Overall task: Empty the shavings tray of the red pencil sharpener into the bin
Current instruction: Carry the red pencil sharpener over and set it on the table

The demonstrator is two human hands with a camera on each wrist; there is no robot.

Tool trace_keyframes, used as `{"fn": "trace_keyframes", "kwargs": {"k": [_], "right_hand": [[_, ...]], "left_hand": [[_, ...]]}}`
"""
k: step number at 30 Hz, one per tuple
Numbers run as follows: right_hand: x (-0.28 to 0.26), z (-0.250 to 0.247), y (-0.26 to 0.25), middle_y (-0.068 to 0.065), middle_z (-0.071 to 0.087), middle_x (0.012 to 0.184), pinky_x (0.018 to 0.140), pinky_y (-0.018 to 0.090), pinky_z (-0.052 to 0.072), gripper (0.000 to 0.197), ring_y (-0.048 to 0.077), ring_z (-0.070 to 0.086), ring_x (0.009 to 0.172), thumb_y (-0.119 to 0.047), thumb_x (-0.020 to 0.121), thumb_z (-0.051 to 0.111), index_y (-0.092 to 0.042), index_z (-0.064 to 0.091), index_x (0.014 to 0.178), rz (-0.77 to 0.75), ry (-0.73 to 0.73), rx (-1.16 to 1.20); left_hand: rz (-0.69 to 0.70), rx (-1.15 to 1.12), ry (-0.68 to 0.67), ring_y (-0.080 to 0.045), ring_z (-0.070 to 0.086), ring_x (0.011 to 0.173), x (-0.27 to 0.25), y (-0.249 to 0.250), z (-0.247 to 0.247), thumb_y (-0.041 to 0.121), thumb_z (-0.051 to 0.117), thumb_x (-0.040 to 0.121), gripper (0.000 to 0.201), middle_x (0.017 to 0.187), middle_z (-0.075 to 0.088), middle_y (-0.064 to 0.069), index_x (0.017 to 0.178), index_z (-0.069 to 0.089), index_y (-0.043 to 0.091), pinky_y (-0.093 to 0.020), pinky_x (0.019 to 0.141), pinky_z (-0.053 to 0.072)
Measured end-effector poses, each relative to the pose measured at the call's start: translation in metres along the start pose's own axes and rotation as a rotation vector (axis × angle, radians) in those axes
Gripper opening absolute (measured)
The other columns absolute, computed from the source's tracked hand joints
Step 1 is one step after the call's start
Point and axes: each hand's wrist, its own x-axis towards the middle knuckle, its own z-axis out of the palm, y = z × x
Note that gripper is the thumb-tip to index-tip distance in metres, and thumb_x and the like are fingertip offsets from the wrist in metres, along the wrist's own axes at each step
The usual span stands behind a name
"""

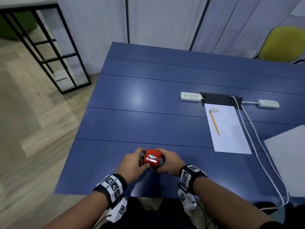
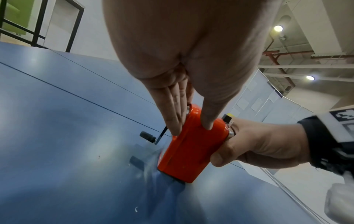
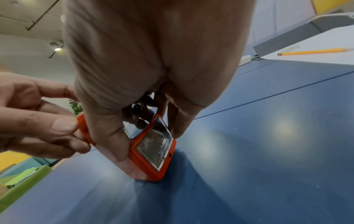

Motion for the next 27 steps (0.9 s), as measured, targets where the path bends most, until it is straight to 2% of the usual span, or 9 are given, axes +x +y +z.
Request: {"fn": "trace_keyframes", "kwargs": {"k": [4,8,14,18,21,24,27], "right_hand": [[0.003,-0.002,0.003,-0.006,0.071,0.124,0.084,0.016,0.052,0.085,0.013,0.07,0.109,-0.018,0.069,0.096,-0.031,0.058,0.144,0.037,-0.019,-0.034],[0.005,-0.004,0.001,0.003,0.071,0.132,0.092,0.028,0.054,0.088,0.02,0.069,0.113,-0.024,0.07,0.098,-0.026,0.054,0.145,0.086,-0.014,-0.046],[0.002,-0.006,0.003,0.011,0.062,0.15,0.101,0.027,0.045,0.103,0.03,0.063,0.134,-0.024,0.076,0.096,-0.018,0.039,0.161,0.123,-0.003,-0.036],[-0.004,-0.007,0.008,0.011,0.054,0.16,0.112,0.038,0.05,0.115,0.031,0.057,0.142,-0.019,0.074,0.095,-0.019,0.029,0.167,0.121,-0.027,-0.001],[-0.009,-0.012,0.018,0.01,0.049,0.166,0.117,0.034,0.041,0.117,0.03,0.051,0.149,-0.018,0.076,0.094,-0.014,0.025,0.169,0.112,-0.05,-0.013],[-0.016,-0.02,0.034,0.012,0.045,0.169,0.12,0.037,0.042,0.117,0.03,0.047,0.153,-0.018,0.078,0.094,-0.015,0.022,0.17,0.119,-0.077,-0.019],[-0.022,-0.028,0.048,0.012,0.044,0.169,0.121,0.038,0.042,0.117,0.027,0.046,0.153,-0.023,0.078,0.095,-0.016,0.023,0.17,0.112,-0.09,-0.011]], "left_hand": [[0.009,0.002,-0.012,-0.01,0.072,0.085,-0.005,0.0,0.003,0.031,0.082,0.085,0.055,0.087,0.071,0.011,0.135,0.058,0.031,-0.034,0.087,0.061],[0.02,-0.02,-0.027,-0.009,0.073,0.087,-0.002,0.001,0.004,0.028,0.083,0.084,0.059,0.09,0.073,0.009,0.138,0.058,0.03,-0.033,0.089,0.061],[0.034,-0.011,-0.029,-0.003,0.074,0.082,0.004,-0.004,0.003,0.024,0.086,0.081,0.059,0.083,0.073,0.012,0.134,0.061,0.031,-0.028,0.085,0.062],[0.026,0.091,-0.011,-0.006,0.073,0.077,0.009,-0.015,0.001,0.043,0.086,0.073,0.069,0.078,0.075,0.011,0.135,0.055,0.037,-0.033,0.078,0.061],[-0.018,0.107,0.027,-0.012,0.073,0.078,0.006,-0.025,0.003,0.049,0.087,0.072,0.079,0.076,0.074,0.012,0.141,0.05,0.036,-0.035,0.076,0.06],[-0.096,0.084,0.043,-0.012,0.073,0.079,-0.005,-0.031,0.012,0.053,0.089,0.074,0.087,0.084,0.073,0.013,0.145,0.044,0.033,-0.033,0.071,0.057],[-0.167,0.09,0.035,-0.013,0.072,0.076,-0.018,-0.042,0.023,0.064,0.088,0.069,0.092,0.082,0.071,0.012,0.143,0.043,0.033,-0.033,0.069,0.059]]}}
